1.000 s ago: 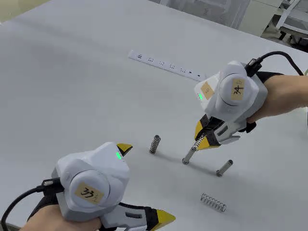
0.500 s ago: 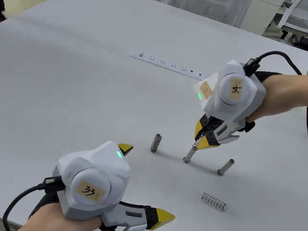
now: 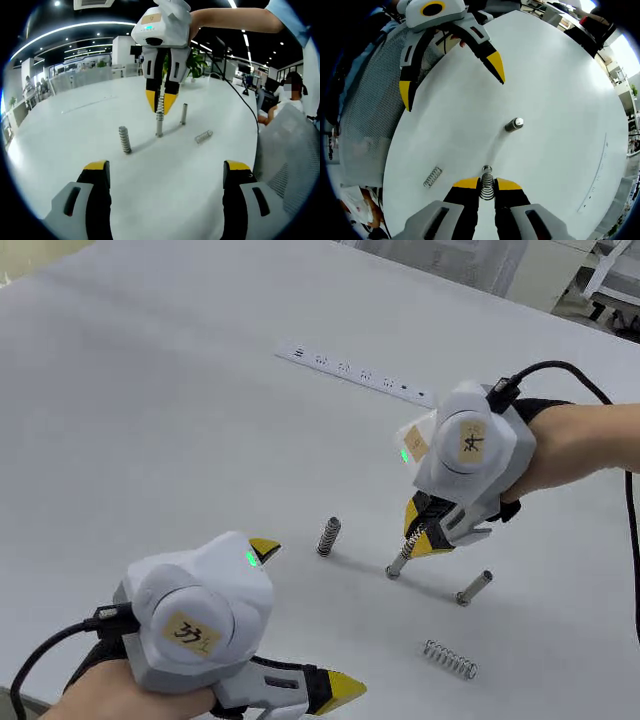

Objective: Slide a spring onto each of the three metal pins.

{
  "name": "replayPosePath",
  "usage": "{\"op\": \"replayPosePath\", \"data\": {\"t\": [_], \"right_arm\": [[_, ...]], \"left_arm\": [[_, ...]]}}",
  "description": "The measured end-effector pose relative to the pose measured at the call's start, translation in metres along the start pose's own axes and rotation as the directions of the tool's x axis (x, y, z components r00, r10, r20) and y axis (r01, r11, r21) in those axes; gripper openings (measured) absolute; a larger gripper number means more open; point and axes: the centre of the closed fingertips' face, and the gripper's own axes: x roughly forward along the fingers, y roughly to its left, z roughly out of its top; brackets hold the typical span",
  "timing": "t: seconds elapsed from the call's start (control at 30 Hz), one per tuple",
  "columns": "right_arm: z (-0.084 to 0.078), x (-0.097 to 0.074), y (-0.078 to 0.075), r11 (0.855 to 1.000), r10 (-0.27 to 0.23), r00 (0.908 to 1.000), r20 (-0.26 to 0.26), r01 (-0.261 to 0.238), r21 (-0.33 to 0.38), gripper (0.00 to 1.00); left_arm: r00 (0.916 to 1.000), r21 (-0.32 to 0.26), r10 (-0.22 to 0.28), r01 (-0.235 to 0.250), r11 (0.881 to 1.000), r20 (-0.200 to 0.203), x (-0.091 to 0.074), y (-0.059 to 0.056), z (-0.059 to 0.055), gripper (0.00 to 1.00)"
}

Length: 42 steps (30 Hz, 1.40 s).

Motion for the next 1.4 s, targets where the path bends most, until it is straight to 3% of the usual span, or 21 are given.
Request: {"op": "replayPosePath", "data": {"t": [0.63,1.4], "right_arm": [[-0.006,0.028,0.002,1.0,0.023,0.9994,-0.027,-0.023,0.013,0.08],[-0.008,0.034,0.001,1.0,0.008,0.9998,-0.018,-0.008,0.014,0.08]], "left_arm": [[0.9998,0.0,-0.013,0.013,1.0,-0.017,0.002,-0.004,-0.005,0.91],[0.9999,-0.004,-0.008,0.008,1.0,-0.014,0.002,-0.002,-0.005,0.91]]}}
